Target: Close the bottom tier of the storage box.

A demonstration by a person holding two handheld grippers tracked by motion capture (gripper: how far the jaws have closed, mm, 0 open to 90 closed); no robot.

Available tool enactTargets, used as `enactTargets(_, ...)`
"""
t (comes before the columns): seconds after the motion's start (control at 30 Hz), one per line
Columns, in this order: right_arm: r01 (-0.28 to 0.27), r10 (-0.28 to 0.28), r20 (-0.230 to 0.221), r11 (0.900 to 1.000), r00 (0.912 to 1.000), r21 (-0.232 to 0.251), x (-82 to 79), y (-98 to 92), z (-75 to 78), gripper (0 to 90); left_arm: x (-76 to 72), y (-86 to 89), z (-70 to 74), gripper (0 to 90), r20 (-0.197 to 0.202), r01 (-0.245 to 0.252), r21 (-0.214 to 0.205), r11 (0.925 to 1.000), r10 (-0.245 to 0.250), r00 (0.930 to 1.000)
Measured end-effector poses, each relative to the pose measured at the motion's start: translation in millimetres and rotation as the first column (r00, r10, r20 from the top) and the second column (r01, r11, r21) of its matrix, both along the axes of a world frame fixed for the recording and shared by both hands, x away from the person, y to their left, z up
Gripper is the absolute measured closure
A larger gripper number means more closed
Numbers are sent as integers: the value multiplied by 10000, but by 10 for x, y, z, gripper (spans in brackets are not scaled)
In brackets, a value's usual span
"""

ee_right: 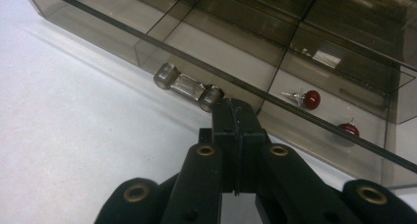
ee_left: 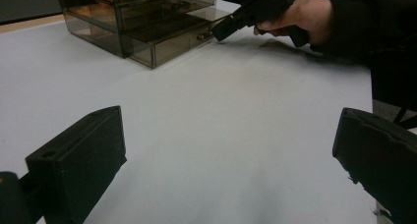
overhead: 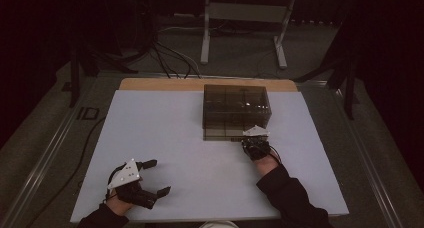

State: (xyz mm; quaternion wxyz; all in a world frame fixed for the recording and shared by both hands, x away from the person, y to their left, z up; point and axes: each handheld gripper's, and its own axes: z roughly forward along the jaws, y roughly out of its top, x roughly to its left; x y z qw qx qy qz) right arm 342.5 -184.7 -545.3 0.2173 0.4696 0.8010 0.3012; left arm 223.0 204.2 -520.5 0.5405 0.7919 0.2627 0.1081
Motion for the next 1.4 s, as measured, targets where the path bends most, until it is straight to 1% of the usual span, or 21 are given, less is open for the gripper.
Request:
enactTargets(0.47,87,-87,-74,9999,9999,-74,58,-25,-21,898,0,5,4,8,-11,-23,-18,10000,23,10000)
enactTargets(1.4,154,-157,-117,9997,9998,-198,143,6,-24,898,1,11,7,8,-10,-41,-29,10000,41,10000)
